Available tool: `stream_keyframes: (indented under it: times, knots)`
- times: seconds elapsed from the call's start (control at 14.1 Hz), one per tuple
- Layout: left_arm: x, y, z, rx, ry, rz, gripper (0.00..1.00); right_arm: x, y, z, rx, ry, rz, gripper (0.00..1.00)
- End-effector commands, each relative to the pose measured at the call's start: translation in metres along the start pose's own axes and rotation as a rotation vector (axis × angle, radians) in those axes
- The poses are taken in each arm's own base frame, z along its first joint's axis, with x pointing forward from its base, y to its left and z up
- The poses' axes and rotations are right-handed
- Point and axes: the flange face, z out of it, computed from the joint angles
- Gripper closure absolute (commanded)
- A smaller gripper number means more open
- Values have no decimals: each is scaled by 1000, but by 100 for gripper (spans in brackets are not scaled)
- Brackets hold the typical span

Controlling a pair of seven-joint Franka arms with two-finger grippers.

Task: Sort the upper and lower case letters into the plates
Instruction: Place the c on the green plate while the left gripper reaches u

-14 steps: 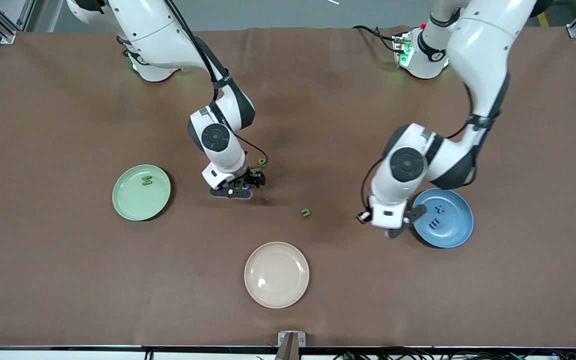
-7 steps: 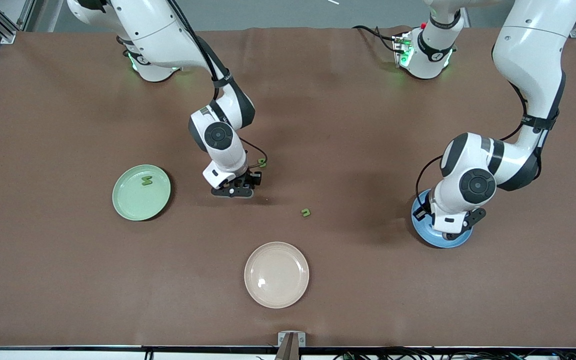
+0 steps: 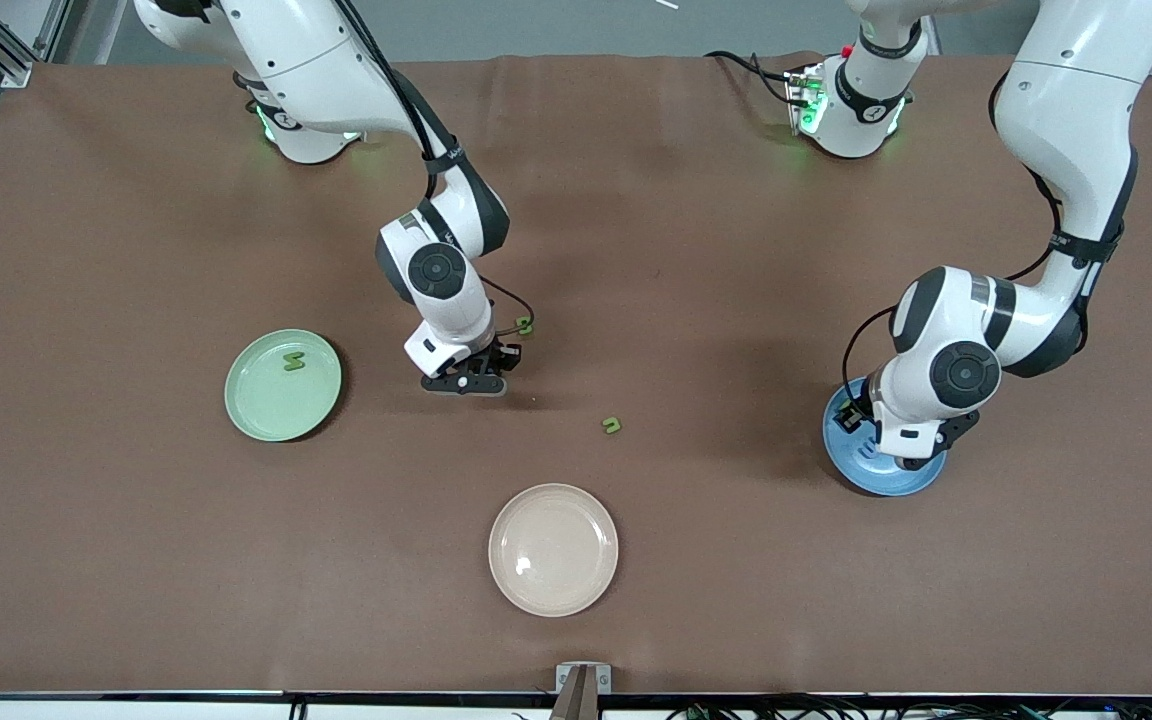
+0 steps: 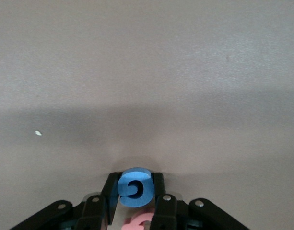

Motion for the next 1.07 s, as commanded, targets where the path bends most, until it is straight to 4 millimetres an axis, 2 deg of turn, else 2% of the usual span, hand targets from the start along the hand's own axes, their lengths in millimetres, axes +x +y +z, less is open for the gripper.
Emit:
stream_keyframes:
  times: [0.0,0.14,0.21,0.28,0.43,0.64,0.71,0.85,1.0]
  knots:
    - [-13,26,-30,-35,52,26,0,19,27,-29,-18,-9,18,100]
    - [-58,77,-47,-70,76,61,0,44,70,-50,-31,-35,-39,100]
    - [-88,109,-52,-88,89,72,0,56,95,-62,-33,-54,-52,100]
    - [-111,133,-47,-96,87,64,0,64,117,-74,-33,-69,-68,100]
    - [-136,172,-48,-130,95,53,0,79,166,-85,-31,-103,-111,100]
    - [-174,207,-37,-186,115,121,3,79,231,-64,-29,-139,-123,100]
    - [-182,216,-31,-220,117,133,6,76,246,-55,-29,-145,-117,100]
    - [-199,231,-16,-291,113,132,11,63,261,-41,-30,-153,-108,100]
    - [-215,247,-15,-315,116,150,20,54,273,-28,-30,-153,-89,100]
